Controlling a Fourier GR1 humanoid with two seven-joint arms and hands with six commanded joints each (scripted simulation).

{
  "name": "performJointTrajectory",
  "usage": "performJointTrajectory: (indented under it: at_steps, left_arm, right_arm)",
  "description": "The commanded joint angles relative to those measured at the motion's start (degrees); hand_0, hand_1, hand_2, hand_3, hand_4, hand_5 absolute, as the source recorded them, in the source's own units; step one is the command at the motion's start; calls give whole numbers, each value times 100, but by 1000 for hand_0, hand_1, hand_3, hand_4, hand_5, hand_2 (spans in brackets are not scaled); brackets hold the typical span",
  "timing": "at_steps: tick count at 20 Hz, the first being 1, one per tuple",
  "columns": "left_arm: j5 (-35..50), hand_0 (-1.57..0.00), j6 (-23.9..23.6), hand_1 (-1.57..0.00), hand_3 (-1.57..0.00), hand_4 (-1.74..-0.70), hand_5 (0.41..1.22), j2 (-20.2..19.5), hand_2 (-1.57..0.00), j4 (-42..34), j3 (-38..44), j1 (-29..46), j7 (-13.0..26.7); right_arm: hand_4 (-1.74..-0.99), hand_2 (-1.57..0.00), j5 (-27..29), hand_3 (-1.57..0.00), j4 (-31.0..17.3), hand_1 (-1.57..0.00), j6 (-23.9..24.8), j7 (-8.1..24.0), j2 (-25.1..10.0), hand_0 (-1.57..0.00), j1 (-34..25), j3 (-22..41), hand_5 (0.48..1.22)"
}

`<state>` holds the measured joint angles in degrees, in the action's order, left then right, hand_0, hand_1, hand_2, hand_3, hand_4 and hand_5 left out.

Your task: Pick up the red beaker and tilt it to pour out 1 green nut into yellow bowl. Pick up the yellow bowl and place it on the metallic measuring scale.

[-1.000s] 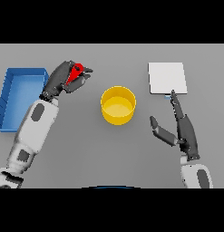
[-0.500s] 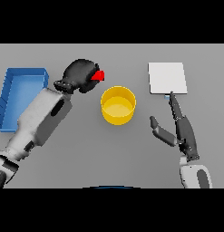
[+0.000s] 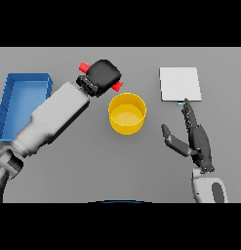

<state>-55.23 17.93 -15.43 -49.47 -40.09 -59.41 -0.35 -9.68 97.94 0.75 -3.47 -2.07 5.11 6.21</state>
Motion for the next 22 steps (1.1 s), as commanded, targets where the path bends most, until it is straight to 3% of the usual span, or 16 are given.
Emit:
performJointTrajectory:
  at_steps: [1,9,16,19,22]
  left_arm:
    - [-96,-1571,63,-1571,-1394,-1723,1218,4,-1571,16,-119,-49,-110]
    - [-1084,-1571,117,-1571,-1541,-1736,1221,20,-1571,392,-1047,-659,-777]
    - [-1881,-1571,-42,-1571,-1565,-1736,1221,31,-1571,518,-1777,-996,-1099]
    - [-2154,-1571,-140,-1571,-1568,-1733,1221,84,-1571,609,-2002,-1120,-1183]
    - [-2435,-1571,-197,-1571,-1569,-1733,1221,224,-1571,715,-2200,-1379,-1189]
  right_arm:
    - [-1220,1,-64,1,31,1,21,-98,-5,1,71,33,624]
    - [-1173,1,-362,1,90,1,226,-171,20,1,65,113,572]
    - [-1129,1,-222,1,-29,1,179,-123,-3,1,-29,12,566]
    - [-1136,1,-293,1,63,1,196,-303,0,1,129,70,579]
    - [-1130,1,-288,1,42,1,223,-148,48,1,66,68,577]
